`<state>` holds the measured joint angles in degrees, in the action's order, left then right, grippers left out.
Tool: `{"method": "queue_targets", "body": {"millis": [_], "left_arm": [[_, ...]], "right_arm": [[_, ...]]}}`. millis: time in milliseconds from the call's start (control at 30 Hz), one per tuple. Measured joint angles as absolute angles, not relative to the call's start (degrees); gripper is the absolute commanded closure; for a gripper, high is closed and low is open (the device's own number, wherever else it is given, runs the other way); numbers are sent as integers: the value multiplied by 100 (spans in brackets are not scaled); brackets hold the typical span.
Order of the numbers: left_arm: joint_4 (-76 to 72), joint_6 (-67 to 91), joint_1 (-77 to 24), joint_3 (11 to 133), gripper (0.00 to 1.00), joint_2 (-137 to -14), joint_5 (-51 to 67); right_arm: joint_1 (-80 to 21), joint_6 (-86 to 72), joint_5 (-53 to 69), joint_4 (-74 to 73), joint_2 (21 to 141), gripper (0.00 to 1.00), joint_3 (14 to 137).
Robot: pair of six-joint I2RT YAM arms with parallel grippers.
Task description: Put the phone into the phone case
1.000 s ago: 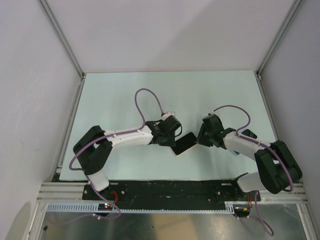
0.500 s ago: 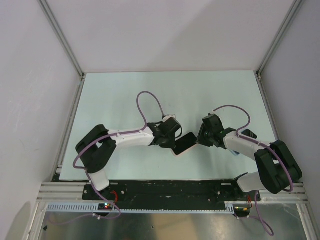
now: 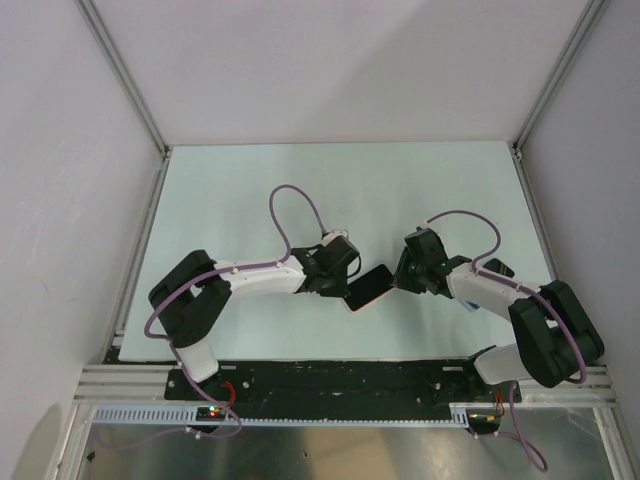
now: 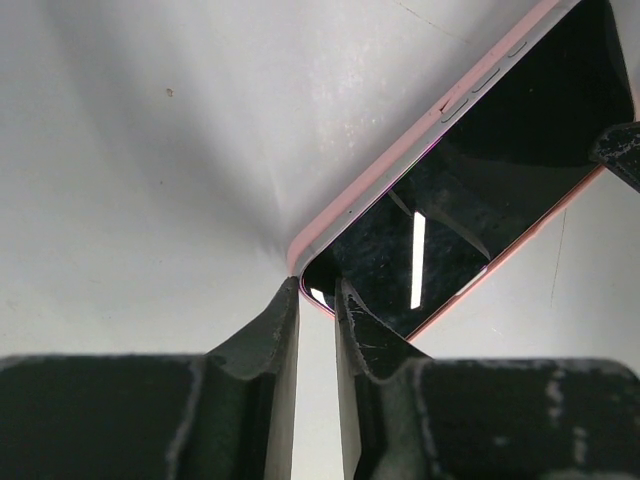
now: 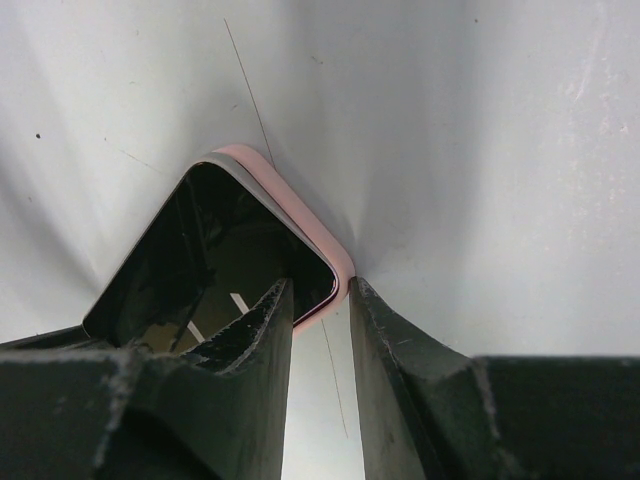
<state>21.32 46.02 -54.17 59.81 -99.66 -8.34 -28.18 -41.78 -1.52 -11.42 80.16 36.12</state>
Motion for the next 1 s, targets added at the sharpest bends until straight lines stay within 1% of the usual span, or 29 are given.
{"method": "queue_targets", "body": {"millis": [200,533,700,833,1000], "left_arm": [[2106,4606,-5417,5968,99,-9966,-823],[2095,4606,-5419,5968,100,-10016,-808],[2126,4598,-5419,6007,100,-10106,-790],[2198,4593,-5419,6066,100,-10141,-786],[2204,4584,-5419,6071,100,-10092,-786]], "right_arm": [[-2818,-4178,-150,-1142,8031,69,3621],[-2869,-4180,-211,-1210,8160,79,3688],[-3028,-4211,-456,-1273,8200,84,3739],[-3214,-4307,-762,-1358,8217,84,3787],[-3378,-4397,-1081,-1448,8058,77,3798]]}}
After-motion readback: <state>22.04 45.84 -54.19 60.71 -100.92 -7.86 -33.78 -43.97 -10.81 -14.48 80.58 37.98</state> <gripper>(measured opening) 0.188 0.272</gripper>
